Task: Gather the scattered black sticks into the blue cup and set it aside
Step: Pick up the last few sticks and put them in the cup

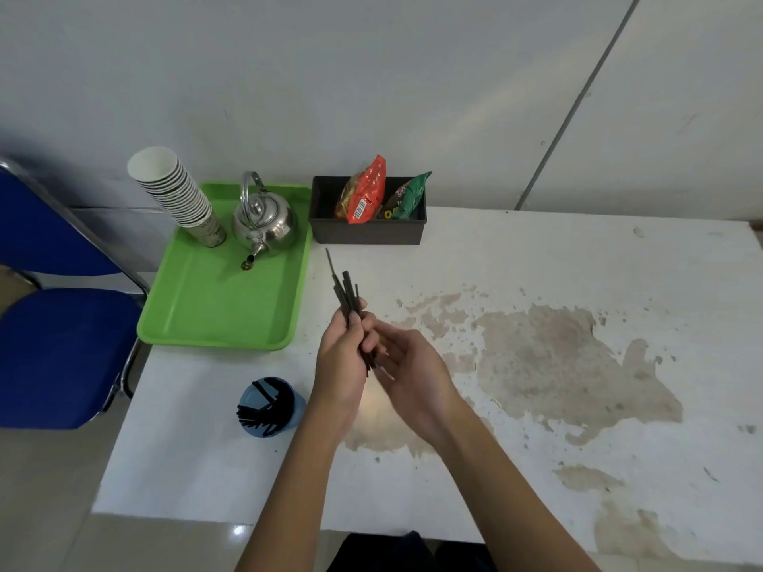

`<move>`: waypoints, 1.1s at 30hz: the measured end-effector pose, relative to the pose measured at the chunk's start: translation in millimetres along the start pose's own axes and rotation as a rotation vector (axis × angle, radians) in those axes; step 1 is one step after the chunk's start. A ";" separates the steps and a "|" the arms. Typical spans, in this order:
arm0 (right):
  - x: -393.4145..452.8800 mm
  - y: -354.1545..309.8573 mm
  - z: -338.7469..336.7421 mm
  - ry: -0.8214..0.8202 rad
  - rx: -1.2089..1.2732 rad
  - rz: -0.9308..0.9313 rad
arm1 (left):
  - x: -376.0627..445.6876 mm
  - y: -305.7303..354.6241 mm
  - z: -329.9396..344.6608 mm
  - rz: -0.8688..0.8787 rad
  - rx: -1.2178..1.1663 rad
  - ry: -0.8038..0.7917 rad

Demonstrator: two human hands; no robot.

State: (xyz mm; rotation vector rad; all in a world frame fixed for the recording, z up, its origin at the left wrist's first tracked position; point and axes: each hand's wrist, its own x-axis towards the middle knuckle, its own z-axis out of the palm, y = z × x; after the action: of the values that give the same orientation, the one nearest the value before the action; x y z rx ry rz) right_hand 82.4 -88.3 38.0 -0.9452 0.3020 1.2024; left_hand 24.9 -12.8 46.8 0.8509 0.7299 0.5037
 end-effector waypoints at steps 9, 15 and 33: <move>8.1 -74.9 45.6 -0.077 -0.725 -0.272 | -6.3 13.7 -10.1 -0.124 0.190 -0.140; 19.9 -81.9 50.4 -0.060 -0.759 -0.341 | -6.7 12.0 -10.2 -0.148 0.295 -0.160; 9.0 -51.8 40.8 0.075 -0.898 -0.517 | -2.6 13.9 -24.3 -0.156 0.051 0.267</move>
State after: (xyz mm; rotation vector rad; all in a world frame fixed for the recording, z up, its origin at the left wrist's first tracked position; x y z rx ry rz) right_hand 120.7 -54.2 80.3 -1.7133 -0.4569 0.7961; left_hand 3.4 5.3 48.2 0.7739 1.0499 0.4650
